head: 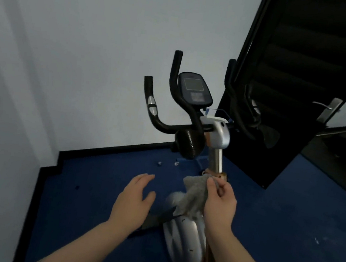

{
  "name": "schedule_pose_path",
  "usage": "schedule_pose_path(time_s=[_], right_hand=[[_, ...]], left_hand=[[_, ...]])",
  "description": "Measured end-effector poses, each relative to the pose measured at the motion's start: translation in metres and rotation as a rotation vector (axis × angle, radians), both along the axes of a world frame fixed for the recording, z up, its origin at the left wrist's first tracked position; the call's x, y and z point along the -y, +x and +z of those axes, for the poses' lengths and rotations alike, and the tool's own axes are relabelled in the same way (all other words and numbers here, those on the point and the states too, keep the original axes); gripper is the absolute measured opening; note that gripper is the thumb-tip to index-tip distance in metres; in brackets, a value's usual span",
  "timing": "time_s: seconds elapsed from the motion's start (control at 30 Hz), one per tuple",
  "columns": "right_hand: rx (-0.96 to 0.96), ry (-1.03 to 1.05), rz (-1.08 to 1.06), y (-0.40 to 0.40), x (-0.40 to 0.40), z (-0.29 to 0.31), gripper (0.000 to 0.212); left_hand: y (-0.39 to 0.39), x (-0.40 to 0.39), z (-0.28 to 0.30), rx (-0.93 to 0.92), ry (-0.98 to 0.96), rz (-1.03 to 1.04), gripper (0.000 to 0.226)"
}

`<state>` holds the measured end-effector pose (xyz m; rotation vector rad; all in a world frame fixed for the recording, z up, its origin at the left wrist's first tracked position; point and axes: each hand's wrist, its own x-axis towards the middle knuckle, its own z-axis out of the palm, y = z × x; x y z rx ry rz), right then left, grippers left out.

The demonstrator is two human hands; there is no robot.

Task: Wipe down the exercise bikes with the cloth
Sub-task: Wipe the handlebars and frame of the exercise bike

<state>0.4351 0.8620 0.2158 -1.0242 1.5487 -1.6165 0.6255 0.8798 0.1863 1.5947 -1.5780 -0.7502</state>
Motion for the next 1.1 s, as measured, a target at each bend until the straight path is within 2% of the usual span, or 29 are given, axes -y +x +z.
schedule_pose_path(time_s=[0.13,0.27,0.33,0.4,0.47,0.53,0.6,0.67,0.77,0.9,1.03,1.1], right_hand=[[0.023,-0.098,0.015,0.001,0.043,0.029,0.004],[-0.139,-0.275,0.119,0.010,0.095,0.056,0.007],[-0.259,-0.278,0.209,0.020,0.117,0.057,0.010],[-0.486,-0.230,0.282,0.031,0.130,0.046,0.018],[-0.764,-0.200,0.305,0.042,0.137,0.028,0.030],[-0.874,-0.188,0.282,0.049,0.139,0.014,0.038],[-0.850,-0.154,0.218,0.053,0.131,0.001,0.036],[-0.793,-0.114,0.150,0.052,0.118,-0.010,0.030],[-0.816,-0.110,0.116,0.053,0.122,-0.005,0.023],[-0.805,-0.097,0.020,0.066,0.149,0.014,0.020],[-0.781,-0.077,0.128,0.060,0.115,0.002,0.010],[-0.764,-0.061,0.196,0.044,0.106,0.003,0.012]], left_hand=[[-0.017,0.062,0.031,-0.128,-0.132,0.010,0.041],[-0.028,0.121,0.058,-0.230,-0.227,0.051,0.034],[-0.031,0.140,0.062,-0.308,-0.232,0.076,0.030],[-0.032,0.149,0.059,-0.365,-0.213,0.088,0.026],[-0.032,0.156,0.051,-0.404,-0.183,0.076,0.024],[-0.032,0.168,0.047,-0.488,-0.146,0.051,0.025],[-0.033,0.176,0.044,-0.560,-0.106,-0.011,0.027],[-0.033,0.177,0.040,-0.534,-0.075,-0.124,0.027],[-0.026,0.184,0.037,-0.492,-0.048,-0.259,0.028],[-0.020,0.198,0.036,-0.569,-0.028,-0.264,0.031],[-0.024,0.200,0.030,-0.564,0.022,-0.288,0.030],[-0.028,0.199,0.028,-0.558,0.037,-0.295,0.029]])
